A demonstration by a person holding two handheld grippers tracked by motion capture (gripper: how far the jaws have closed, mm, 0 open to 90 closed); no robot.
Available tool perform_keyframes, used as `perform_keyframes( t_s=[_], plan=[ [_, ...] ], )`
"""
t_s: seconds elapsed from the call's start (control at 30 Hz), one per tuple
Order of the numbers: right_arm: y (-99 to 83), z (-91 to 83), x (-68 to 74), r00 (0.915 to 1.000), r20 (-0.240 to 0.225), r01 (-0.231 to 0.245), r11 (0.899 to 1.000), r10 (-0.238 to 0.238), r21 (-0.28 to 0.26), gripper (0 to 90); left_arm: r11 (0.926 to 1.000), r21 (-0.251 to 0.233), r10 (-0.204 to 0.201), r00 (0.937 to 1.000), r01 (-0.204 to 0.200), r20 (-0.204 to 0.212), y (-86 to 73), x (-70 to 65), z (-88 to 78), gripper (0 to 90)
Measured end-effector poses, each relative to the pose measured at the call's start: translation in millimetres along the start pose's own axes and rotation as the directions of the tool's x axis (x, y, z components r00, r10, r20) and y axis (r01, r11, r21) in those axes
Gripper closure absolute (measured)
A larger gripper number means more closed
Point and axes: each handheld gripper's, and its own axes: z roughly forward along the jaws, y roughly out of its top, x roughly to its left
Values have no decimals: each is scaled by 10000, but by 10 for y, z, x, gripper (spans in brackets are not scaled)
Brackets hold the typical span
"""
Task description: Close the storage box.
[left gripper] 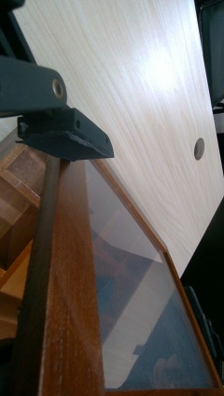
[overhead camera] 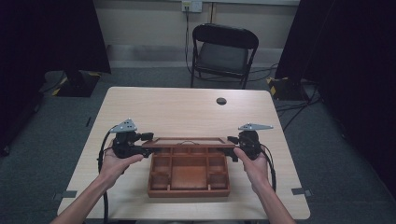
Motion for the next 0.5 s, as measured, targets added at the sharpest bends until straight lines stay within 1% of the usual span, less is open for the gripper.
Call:
perform_keyframes(
  t_s=[0.03,0.07,0.1,0.13,0.17,0.23,0.3,0.37,0.4,0.43,0.47,0.5],
  plan=[
    [-2,-3,3,10000,-74,-9,9999,9,100,277,10000,14,77,10000,-77,-3,-6,-4,-4,312],
    [-18,-1,-15,9999,-97,81,9989,-77,456,239,10000,-55,13,10000,-13,-1,-22,-17,-12,303],
    [-18,-1,-15,9999,-97,81,9989,-77,456,239,10000,-55,13,10000,-13,-1,-22,-17,-12,300],
    [-33,-4,-36,10000,26,-31,9984,30,565,230,10000,-55,43,10000,-43,-4,-25,-16,-17,300],
    [-50,-9,-66,10000,67,-54,9987,51,505,234,10000,-85,-12,10000,12,-1,-27,-19,-18,296],
    [-71,-25,-112,9998,143,-171,9976,162,670,235,9999,-137,-49,10000,50,37,-26,-28,-31,282],
    [-76,-56,-142,9998,98,-198,9972,191,726,230,9999,-150,13,10000,-12,67,-32,-47,-44,275],
    [-77,-94,-171,9997,130,-205,9971,197,726,237,9998,-104,161,9999,-161,34,-47,-70,-61,262],
    [-79,-133,-209,9992,311,-254,9977,234,636,250,9998,-150,151,9999,-150,58,-57,-81,-72,257],
    [-79,-133,-209,9992,311,-254,9977,234,636,250,9996,-221,200,9998,-198,70,-62,-84,-83,257],
    [-85,-155,-251,9984,499,-282,9974,249,661,255,9995,-274,158,9998,-155,86,-63,-91,-88,261],
    [-85,-155,-251,9984,499,-282,9974,249,661,255,9994,-278,206,9998,-204,79,-62,-93,-90,261]
  ],
)
